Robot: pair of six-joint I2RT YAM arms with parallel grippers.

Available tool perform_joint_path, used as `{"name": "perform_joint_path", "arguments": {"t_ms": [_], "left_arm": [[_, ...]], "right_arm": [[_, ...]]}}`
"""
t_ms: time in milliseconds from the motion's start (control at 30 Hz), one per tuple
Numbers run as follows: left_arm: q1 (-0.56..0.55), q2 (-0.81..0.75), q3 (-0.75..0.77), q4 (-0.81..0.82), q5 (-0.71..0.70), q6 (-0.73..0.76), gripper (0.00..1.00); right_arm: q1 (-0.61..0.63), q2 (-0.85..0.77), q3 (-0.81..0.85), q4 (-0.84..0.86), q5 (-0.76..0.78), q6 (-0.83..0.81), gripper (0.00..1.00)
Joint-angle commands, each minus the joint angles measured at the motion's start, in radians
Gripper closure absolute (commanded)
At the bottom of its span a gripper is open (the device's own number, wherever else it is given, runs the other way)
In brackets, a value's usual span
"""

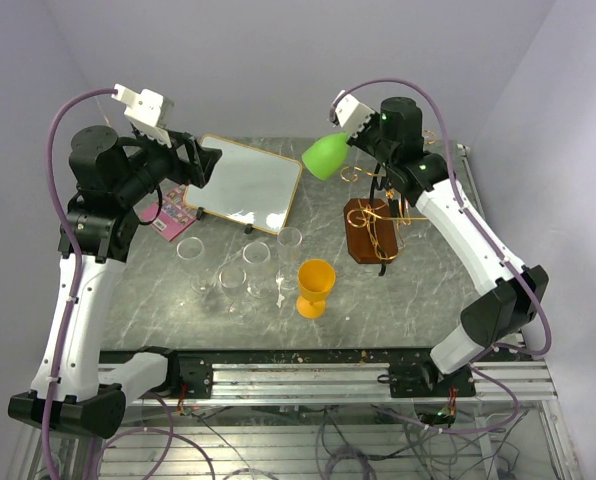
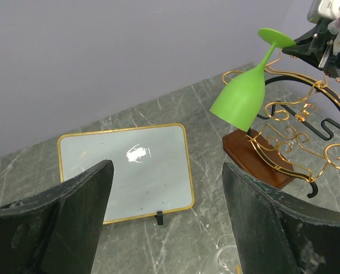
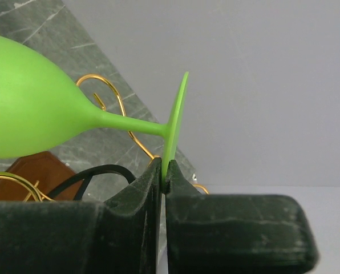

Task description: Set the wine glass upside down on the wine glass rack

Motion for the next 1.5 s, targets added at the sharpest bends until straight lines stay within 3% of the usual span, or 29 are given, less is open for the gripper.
{"name": "perform_joint_path", "arguments": {"t_ms": [0,833,1467], "left_arm": [[0.007,-0.015,-0.010,0.009,0.004,0.020,0.13],[0.013,-0.008,-0.005,0.001,-0.012,0.054,0.12],[0.013,-0.007,-0.014,-0.001,-0.010,0.064,0.12]], "right_arm": [[0.010,0.033,-0.010,0.025,0.032,-0.070,1.00],[0.010,0.182,-0.015,0.074,0.222,-0.285,1.00],[0.021,0.260,0.064,0.107,0.244,-0.296,1.00]]}}
